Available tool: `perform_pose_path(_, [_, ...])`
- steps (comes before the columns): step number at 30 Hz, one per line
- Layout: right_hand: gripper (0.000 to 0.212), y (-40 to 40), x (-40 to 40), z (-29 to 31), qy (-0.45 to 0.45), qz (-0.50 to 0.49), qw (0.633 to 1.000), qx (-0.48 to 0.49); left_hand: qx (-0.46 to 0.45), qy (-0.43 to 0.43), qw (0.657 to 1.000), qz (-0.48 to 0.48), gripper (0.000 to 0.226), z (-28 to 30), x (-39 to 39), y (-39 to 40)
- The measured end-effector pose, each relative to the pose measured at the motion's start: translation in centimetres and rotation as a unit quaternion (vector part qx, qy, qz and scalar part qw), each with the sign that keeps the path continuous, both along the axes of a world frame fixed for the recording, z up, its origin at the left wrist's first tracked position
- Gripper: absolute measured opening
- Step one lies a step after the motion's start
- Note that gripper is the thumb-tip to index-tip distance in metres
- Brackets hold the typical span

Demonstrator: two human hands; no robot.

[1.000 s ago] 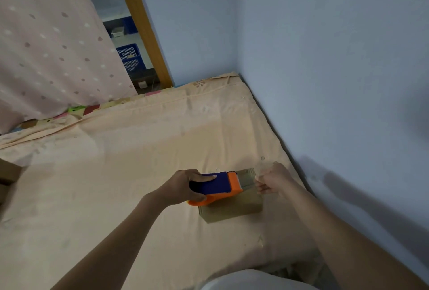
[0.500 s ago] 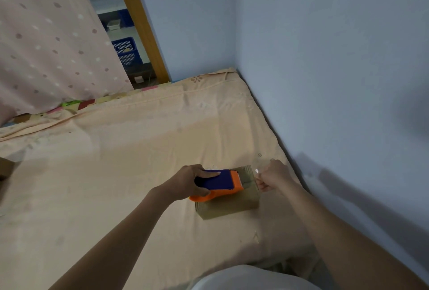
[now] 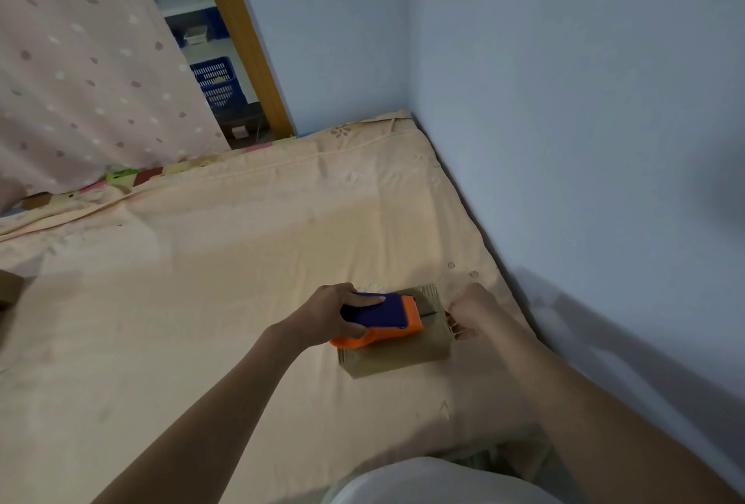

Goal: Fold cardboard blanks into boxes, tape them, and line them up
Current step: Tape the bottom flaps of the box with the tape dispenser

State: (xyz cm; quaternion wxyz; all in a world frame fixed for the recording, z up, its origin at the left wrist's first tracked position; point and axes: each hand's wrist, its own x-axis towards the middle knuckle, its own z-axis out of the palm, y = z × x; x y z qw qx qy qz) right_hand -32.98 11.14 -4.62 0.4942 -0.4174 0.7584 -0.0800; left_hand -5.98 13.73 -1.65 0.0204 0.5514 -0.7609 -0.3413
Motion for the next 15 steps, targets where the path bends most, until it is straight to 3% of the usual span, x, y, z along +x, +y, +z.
perform_pose_path(3, [0.009,0.3,0.2,-0.1,0.053,0.048,0.997,-0.012,-0.004,-0.001,1.000,0.004,0.057,-0.1,0.0,0.0])
perform_pose_path(8, [0.009,1.1,1.1,-1.5,0.148,0.079,0.977,-0.135,-0.003,-0.002,1.000,0.002,0.057,-0.3,-0.1,0.0])
perform_pose_path(10, [0.020,1.4,1.6,-1.7,0.145,0.061,0.976,-0.154,-0.004,-0.007,1.000,0.004,0.057,-0.4,-0.1,0.0])
perform_pose_path(15, [0.023,1.5,2.3,-1.4,0.098,0.054,0.983,-0.148,-0.005,-0.008,1.000,0.005,0.056,-0.3,-0.3,0.1])
